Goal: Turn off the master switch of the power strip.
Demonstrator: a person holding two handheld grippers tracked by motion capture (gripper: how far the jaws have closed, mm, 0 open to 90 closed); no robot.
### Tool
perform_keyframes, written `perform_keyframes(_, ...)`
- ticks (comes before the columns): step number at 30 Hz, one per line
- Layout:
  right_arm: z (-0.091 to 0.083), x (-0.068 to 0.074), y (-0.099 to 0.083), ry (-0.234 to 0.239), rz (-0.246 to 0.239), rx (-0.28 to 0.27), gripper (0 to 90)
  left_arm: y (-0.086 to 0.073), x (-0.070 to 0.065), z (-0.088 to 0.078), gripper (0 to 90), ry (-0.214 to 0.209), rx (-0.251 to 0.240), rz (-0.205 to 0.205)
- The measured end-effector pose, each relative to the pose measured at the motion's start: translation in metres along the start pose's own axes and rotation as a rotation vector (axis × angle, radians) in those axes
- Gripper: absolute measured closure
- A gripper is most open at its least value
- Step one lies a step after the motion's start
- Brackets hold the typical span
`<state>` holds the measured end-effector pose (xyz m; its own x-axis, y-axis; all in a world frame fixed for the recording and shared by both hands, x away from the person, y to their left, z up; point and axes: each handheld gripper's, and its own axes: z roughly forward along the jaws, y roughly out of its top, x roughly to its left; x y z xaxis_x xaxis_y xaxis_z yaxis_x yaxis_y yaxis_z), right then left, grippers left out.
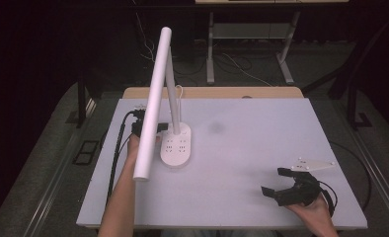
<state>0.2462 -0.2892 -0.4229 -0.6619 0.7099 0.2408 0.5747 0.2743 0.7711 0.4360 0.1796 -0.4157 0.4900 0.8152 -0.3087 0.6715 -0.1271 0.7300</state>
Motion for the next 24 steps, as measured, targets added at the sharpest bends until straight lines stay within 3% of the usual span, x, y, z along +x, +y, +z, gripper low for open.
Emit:
perform_keyframes(16,0.0,0.0,0.0,-0.002,0.0,-0.002,0.1,0.006,-0.002,-0.043,89.9,-0.009,-0.084,-0.012)
perform_keyframes(24,0.0,0.002,0.001,-0.001,0.003,0.001,0.1,0.002,-0.006,-0.062,72.2,-0.037,-0.125,-0.011)
